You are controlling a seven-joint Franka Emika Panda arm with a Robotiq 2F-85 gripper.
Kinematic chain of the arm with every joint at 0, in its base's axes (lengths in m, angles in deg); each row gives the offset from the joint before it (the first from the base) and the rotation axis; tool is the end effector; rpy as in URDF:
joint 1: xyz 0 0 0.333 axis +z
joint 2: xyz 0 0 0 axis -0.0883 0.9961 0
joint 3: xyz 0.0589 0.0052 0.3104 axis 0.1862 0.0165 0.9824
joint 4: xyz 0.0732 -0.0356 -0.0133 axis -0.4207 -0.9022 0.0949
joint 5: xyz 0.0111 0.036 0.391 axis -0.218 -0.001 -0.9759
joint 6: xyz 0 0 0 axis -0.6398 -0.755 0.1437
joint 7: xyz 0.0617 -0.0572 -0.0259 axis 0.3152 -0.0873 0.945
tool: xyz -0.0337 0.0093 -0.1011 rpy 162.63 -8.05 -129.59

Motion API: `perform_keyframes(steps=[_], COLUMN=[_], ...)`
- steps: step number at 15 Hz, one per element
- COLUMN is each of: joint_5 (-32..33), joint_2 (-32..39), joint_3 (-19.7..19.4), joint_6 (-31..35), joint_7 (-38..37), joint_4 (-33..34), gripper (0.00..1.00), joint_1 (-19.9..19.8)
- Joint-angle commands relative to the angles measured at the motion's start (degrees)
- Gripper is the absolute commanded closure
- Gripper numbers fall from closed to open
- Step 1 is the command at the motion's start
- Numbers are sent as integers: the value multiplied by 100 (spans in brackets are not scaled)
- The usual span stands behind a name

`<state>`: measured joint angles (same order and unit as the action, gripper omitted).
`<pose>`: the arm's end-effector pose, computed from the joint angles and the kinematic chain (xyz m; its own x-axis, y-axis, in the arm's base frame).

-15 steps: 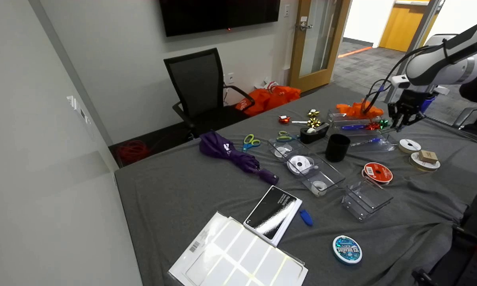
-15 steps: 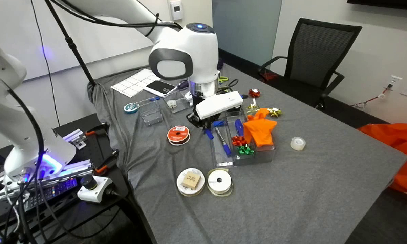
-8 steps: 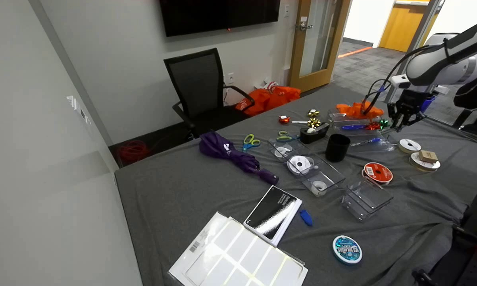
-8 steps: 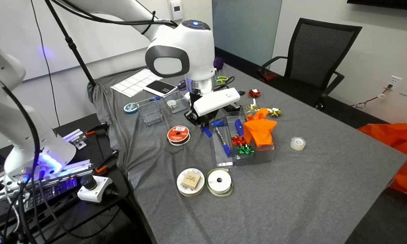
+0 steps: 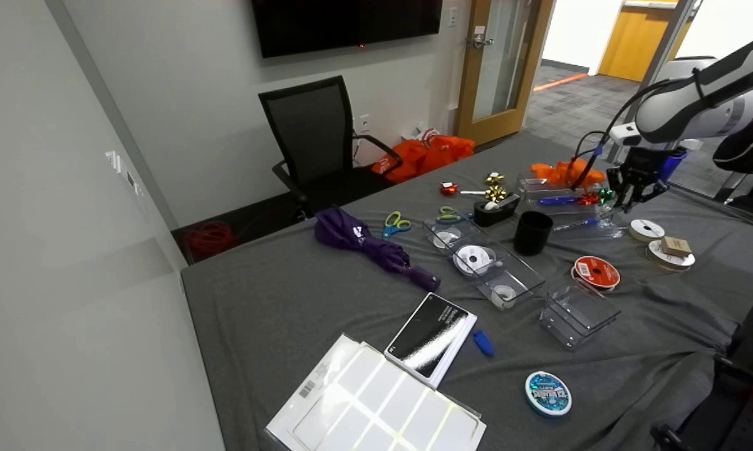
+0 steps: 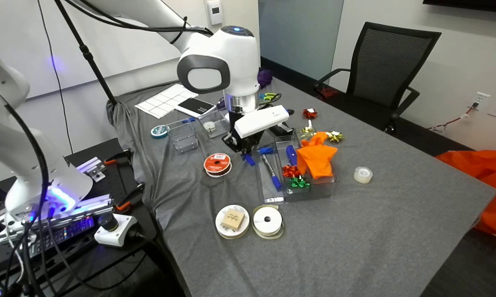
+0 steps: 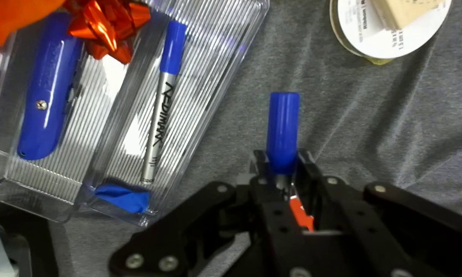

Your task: Put a marker in the other container

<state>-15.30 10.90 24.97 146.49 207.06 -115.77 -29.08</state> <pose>0.5157 -0.2912 0.2505 0.0224 0.9994 -0.0273 0.9994 -0.0232 -0.0275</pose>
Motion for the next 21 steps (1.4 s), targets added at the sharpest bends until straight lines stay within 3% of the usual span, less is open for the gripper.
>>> perform_keyframes(steps=[1,8,11,13,17,21], joint_5=[503,1613,2572,2822,2378,1715], joint_2=[-311,-1100,-1458,-1635,-1766,-1950], joint_3=[-168,-156,-171,-32,332,615], joint_6=[87,-149,-448,-615,-995,-1776], joint_7=[-392,-996,-1974,-2555,-3489,-4160], joint_4=[-499,-1357,-1646,-1774,-1792,-1444], gripper=[95,95,95,95,95,95], joint_1=[476,1193,1579,1750,2134,2398])
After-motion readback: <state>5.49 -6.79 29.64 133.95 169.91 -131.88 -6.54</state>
